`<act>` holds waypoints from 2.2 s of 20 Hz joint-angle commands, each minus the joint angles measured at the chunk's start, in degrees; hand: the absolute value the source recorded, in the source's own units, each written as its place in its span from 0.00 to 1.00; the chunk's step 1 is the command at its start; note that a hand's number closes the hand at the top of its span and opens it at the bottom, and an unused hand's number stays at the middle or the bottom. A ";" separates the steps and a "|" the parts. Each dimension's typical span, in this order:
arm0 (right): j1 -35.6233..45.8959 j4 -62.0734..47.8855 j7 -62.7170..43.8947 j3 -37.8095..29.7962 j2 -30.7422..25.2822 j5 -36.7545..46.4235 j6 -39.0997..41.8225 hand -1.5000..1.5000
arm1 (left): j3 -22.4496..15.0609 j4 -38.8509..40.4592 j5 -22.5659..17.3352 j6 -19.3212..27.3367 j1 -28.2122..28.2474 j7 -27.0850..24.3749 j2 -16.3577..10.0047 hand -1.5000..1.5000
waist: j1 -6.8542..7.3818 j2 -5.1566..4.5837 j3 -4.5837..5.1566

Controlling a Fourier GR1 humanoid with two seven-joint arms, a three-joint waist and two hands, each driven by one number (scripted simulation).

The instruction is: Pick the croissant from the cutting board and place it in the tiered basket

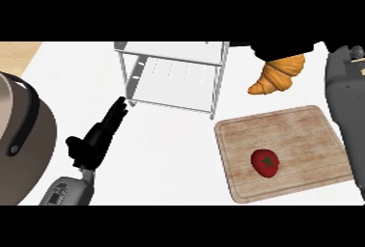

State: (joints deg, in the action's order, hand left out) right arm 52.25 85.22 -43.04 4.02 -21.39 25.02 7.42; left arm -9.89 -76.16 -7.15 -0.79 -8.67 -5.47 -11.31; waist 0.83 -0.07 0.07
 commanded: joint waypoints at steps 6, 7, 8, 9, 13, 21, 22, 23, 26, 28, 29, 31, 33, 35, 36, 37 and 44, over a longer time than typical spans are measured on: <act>19.55 -21.59 -2.89 -0.31 10.35 3.87 -4.73 1.00 | 0.08 -0.40 0.74 -1.52 1.96 -1.73 0.43 0.50 | 0.73 -0.18 0.00; 21.53 -26.50 1.02 -2.40 8.40 2.83 -3.66 1.00 | 0.91 -3.28 -0.09 -1.37 -1.48 3.54 -0.39 0.50 | 0.95 -0.28 -0.03; 23.25 -29.24 0.66 -0.55 10.40 4.87 -4.98 1.00 | 0.10 -0.17 0.97 -2.33 2.94 -2.83 -0.20 0.50 | 1.37 -0.42 0.02; 24.83 -30.80 0.81 -0.34 11.82 4.57 -4.61 1.00 | 0.01 2.60 1.62 -1.17 -2.08 -1.57 1.80 0.50 | 0.77 -0.46 0.02; 27.58 -43.59 6.94 -1.55 14.78 6.49 -10.15 1.00 | 0.11 0.32 1.59 -2.27 0.88 -2.54 0.38 0.50 | 2.36 -0.88 0.04; 33.65 -58.74 15.72 -5.64 17.30 6.08 -14.65 1.00 | -0.65 -1.82 2.23 -1.30 0.87 0.03 2.14 0.50 | 2.53 -0.95 0.01; 35.12 -59.93 14.86 -5.45 19.14 6.56 -15.95 1.00 | 0.30 -0.85 1.54 -2.21 -0.42 1.15 1.31 0.50 | 2.41 -0.95 0.02; 33.78 -60.40 16.58 -6.41 19.69 5.51 -16.34 1.00 | -0.18 -2.14 1.88 -1.83 1.60 0.42 1.59 0.50 | 2.28 -0.83 0.00; 34.15 -62.88 18.64 -7.30 21.25 3.11 -19.52 1.00 | 1.89 1.17 1.31 -4.08 0.25 -2.50 -0.35 0.50 | 2.80 -1.07 0.04; 39.38 -64.92 15.50 -10.62 21.29 2.03 -17.65 1.00 | 0.01 1.18 2.65 -2.14 -2.17 0.28 2.22 0.50 | 2.62 -1.20 0.04; 38.43 -65.10 18.00 -12.38 20.35 0.48 -17.51 1.00 | 0.34 0.54 2.34 -1.24 -2.28 0.47 3.06 0.50 | 2.73 -1.29 0.03; 38.23 -67.31 16.39 -12.35 21.33 -1.94 -18.41 1.00 | 0.32 -0.58 1.88 -3.10 -1.65 0.83 1.70 0.50 | 3.47 -1.07 0.04; 37.82 -68.05 10.89 -16.76 21.35 -6.75 -19.17 1.00 | 0.79 0.69 1.86 -3.93 -2.10 -0.07 0.89 0.50 | 3.50 -1.08 0.04; 38.42 -68.86 9.49 -18.48 21.37 -9.46 -18.96 0.00 | 0.34 0.43 2.59 -2.67 -0.58 -0.40 1.78 0.50 | 3.24 -0.82 0.03; 38.15 -69.93 10.48 -18.97 21.37 -10.63 -18.85 0.00 | 1.05 1.31 1.48 -4.28 -1.93 -0.90 1.39 0.50 | 3.49 -1.11 0.05; 39.72 -69.75 9.53 -19.31 21.38 -11.31 -17.90 0.00 | 0.91 0.50 2.27 -2.57 -2.82 0.83 2.11 0.50 | 2.72 -0.80 0.01; 37.96 -66.57 13.87 -19.81 20.91 -10.39 -28.48 0.00 | 1.77 -2.91 1.50 -3.46 1.39 1.34 0.75 0.50 | 0.94 -0.22 -0.03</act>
State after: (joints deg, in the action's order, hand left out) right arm 90.82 17.21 -30.01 -15.82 -0.61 14.07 -16.00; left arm -8.77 -77.44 -5.27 -3.50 -8.89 -4.61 -9.36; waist 2.80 -0.72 0.07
